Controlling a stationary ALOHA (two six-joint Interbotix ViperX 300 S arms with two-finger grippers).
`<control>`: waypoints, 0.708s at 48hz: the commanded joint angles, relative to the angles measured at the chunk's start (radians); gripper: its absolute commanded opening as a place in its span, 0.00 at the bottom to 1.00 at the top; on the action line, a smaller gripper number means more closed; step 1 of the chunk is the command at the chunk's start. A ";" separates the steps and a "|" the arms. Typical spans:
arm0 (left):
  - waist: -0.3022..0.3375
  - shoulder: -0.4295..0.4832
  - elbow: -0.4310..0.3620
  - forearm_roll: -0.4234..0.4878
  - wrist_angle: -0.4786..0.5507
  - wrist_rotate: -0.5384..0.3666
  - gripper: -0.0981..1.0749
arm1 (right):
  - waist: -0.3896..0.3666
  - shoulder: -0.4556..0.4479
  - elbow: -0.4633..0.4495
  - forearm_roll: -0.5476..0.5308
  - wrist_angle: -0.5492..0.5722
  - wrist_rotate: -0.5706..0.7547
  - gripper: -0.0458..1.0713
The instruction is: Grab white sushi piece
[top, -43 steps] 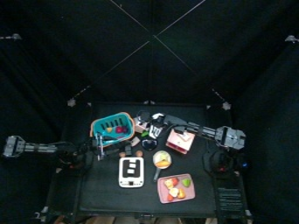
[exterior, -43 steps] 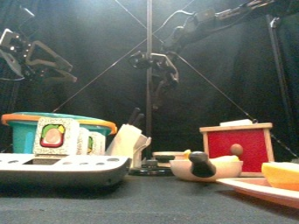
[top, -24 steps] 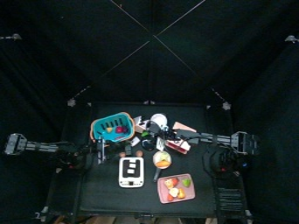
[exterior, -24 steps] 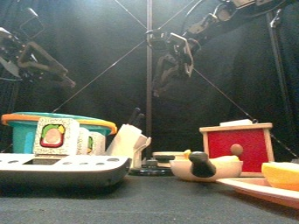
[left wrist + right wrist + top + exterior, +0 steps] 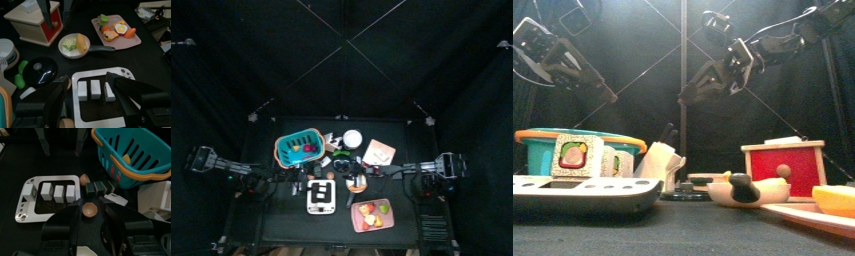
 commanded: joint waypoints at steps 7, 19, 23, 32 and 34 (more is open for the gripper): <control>0.000 0.095 -0.029 -0.137 -0.032 0.002 0.89 | 0.009 -0.026 0.046 0.000 -0.075 0.003 0.69; 0.008 0.190 -0.044 -0.140 -0.035 0.005 0.89 | 0.015 -0.034 0.074 0.006 -0.097 0.000 0.69; 0.025 0.209 -0.046 -0.127 -0.035 0.005 0.89 | 0.017 -0.038 0.077 0.006 -0.097 0.002 0.69; 0.054 0.230 -0.046 -0.097 -0.037 0.005 0.89 | 0.021 -0.038 0.080 0.000 -0.097 -0.002 0.69; 0.061 0.239 -0.046 -0.091 -0.037 0.005 0.89 | 0.021 -0.037 0.080 0.000 -0.097 -0.002 0.69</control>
